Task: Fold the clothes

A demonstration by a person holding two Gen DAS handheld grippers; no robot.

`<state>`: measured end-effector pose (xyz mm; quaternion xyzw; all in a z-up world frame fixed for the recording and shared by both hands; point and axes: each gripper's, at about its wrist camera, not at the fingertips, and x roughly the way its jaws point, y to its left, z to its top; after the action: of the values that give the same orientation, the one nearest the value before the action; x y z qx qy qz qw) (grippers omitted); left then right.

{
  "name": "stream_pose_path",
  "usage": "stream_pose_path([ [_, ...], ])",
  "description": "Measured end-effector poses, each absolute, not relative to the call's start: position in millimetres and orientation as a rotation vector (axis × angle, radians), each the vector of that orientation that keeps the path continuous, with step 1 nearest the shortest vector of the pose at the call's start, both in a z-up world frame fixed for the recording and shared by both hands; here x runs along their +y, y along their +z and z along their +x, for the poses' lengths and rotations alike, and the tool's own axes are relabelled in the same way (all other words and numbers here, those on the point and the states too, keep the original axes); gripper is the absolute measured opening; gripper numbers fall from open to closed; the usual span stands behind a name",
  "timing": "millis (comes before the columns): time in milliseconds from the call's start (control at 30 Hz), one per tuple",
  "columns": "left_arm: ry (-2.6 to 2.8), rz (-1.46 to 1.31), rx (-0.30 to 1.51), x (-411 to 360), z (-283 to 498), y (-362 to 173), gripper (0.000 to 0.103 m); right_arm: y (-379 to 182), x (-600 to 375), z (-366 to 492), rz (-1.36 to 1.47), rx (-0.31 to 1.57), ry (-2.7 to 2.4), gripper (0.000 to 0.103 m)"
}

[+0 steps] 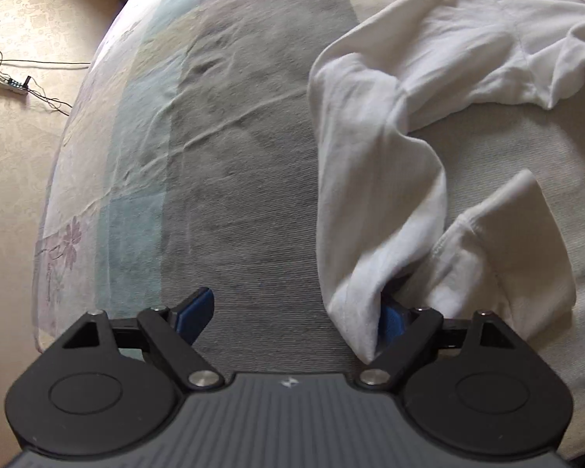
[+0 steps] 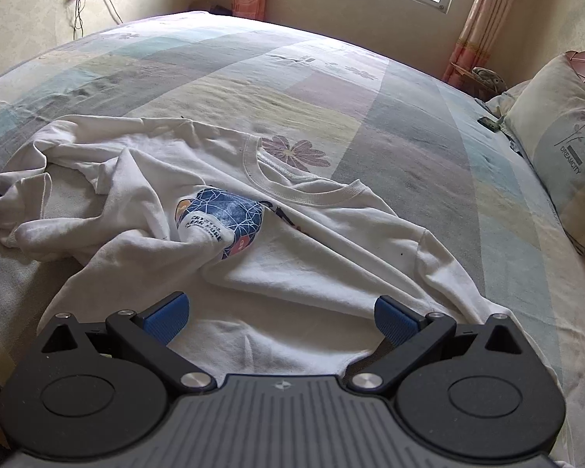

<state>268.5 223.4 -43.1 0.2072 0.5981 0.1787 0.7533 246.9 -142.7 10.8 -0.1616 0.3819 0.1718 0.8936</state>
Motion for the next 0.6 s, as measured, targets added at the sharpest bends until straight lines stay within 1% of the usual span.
stream_pose_path([
  [67, 0.447, 0.451, 1.294, 235.4, 267.6, -38.1, 0.085, 10.8, -139.4, 246.8, -0.347, 0.791, 0.364, 0.103],
  [167, 0.400, 0.350, 1.273, 238.9, 267.9, -32.0, 0.085, 11.5, -139.0, 247.4, -0.346, 0.793, 0.361, 0.103],
  [400, 0.458, 0.451, 1.307, 253.2, 266.7, -53.0, 0.086, 14.3, -137.0, 248.7, -0.346, 0.788, 0.348, 0.103],
  [600, 0.584, 0.403, 1.255, 302.4, 279.7, -39.7, 0.086, 13.6, -135.7, 252.5, -0.353, 0.798, 0.326, 0.103],
])
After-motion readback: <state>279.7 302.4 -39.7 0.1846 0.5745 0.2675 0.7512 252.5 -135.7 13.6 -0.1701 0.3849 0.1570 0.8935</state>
